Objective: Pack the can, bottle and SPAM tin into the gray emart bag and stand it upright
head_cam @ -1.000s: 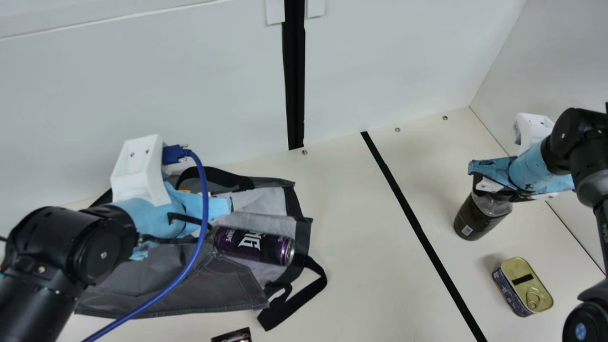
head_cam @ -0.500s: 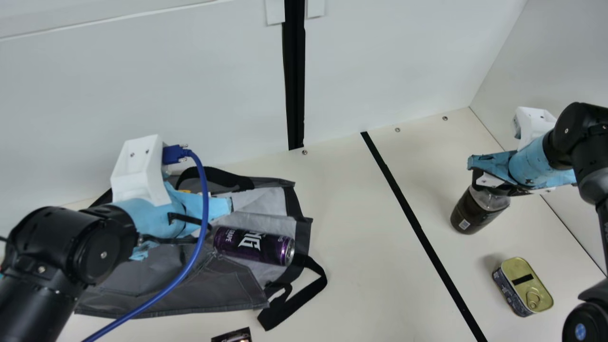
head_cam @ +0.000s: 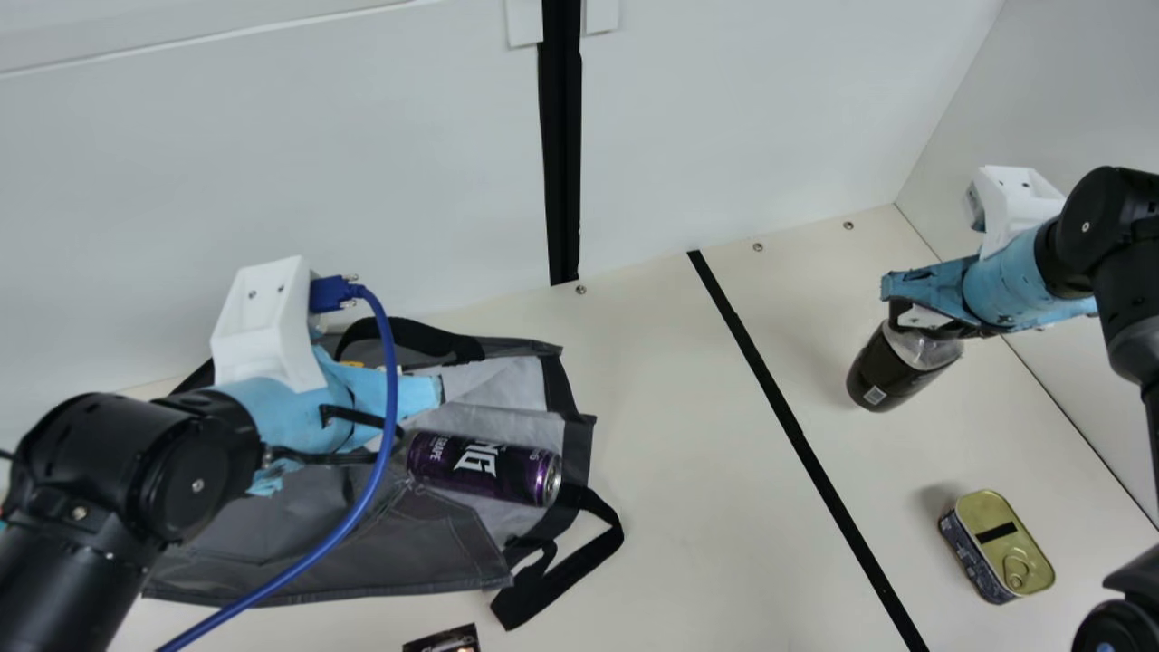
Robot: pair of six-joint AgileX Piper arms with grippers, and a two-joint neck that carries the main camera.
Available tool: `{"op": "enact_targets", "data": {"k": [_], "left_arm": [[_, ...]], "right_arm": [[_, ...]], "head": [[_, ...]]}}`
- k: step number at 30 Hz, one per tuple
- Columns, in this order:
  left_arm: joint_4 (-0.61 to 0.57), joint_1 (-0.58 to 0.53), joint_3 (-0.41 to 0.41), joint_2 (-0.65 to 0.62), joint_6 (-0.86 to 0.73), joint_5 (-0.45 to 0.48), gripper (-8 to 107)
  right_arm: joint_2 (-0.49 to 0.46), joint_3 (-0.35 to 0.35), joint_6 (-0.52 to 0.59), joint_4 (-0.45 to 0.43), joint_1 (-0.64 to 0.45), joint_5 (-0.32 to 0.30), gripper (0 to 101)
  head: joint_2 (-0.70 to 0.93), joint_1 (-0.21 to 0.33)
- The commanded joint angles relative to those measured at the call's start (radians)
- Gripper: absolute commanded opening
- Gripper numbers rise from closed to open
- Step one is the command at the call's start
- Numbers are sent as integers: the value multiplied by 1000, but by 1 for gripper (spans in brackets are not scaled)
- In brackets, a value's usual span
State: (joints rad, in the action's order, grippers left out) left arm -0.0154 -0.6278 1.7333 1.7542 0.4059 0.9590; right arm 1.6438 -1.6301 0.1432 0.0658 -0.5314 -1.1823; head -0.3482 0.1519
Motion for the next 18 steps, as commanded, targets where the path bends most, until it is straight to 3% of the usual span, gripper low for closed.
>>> {"op": "enact_targets", "data": {"k": [1,18], "left_arm": [[0,0,0,0,0,0,-8],[0,0,0,0,0,0,-8]], "right_arm": [[-4,-4,6,3,6,-3,0],[-58,-8,96,50,105,-38,0]], "head": [[-1,23],[-1,23]]}}
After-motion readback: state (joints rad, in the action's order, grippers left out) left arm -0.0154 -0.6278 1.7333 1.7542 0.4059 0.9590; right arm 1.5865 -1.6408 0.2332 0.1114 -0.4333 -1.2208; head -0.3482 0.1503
